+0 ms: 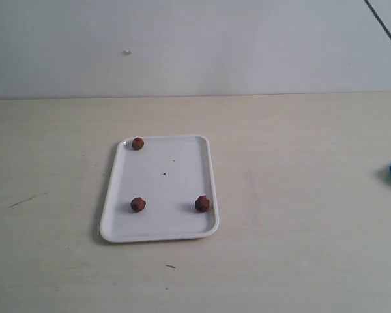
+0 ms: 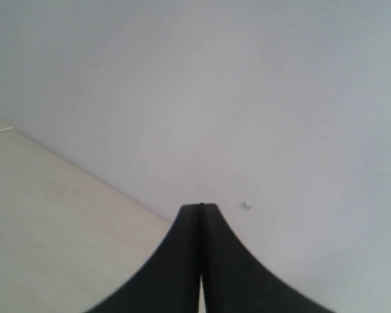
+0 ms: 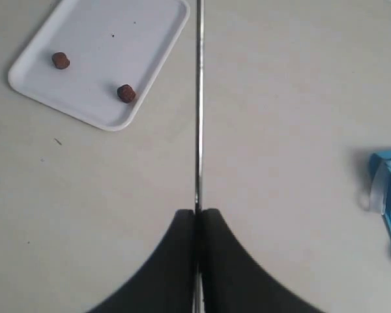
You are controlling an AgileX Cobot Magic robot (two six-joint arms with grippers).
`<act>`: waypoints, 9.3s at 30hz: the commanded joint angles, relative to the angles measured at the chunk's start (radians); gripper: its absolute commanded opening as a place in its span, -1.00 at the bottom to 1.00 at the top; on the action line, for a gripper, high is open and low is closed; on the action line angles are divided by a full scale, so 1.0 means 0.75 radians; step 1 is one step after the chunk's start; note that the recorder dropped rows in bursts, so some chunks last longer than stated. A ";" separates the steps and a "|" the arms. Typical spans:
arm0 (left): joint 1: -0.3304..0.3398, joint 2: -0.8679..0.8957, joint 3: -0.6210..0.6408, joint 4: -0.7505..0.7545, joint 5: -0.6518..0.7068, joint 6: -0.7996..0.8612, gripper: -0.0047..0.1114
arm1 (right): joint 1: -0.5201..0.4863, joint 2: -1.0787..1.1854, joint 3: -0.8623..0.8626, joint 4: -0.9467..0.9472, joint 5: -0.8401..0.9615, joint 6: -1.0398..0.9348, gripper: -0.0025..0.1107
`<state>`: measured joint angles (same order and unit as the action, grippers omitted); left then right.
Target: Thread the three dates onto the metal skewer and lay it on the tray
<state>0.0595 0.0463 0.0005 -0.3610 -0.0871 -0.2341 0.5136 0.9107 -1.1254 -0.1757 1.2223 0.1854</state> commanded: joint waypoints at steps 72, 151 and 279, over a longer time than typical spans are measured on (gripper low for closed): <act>-0.585 3.269 -2.951 0.410 1.509 0.617 -0.06 | 0.006 0.480 0.006 0.057 -0.373 0.012 -0.96; -0.611 3.392 -2.951 0.395 1.438 0.581 -0.06 | 0.006 0.480 0.006 0.060 -0.397 0.012 -0.96; -0.314 2.990 -2.574 -0.849 1.744 1.005 -0.43 | -0.639 1.420 0.038 1.650 -0.821 -2.689 -0.96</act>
<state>-0.1790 2.2977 -1.9313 -0.9861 1.2216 0.5122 0.0403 1.9854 -1.0889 1.0642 0.5958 -1.8358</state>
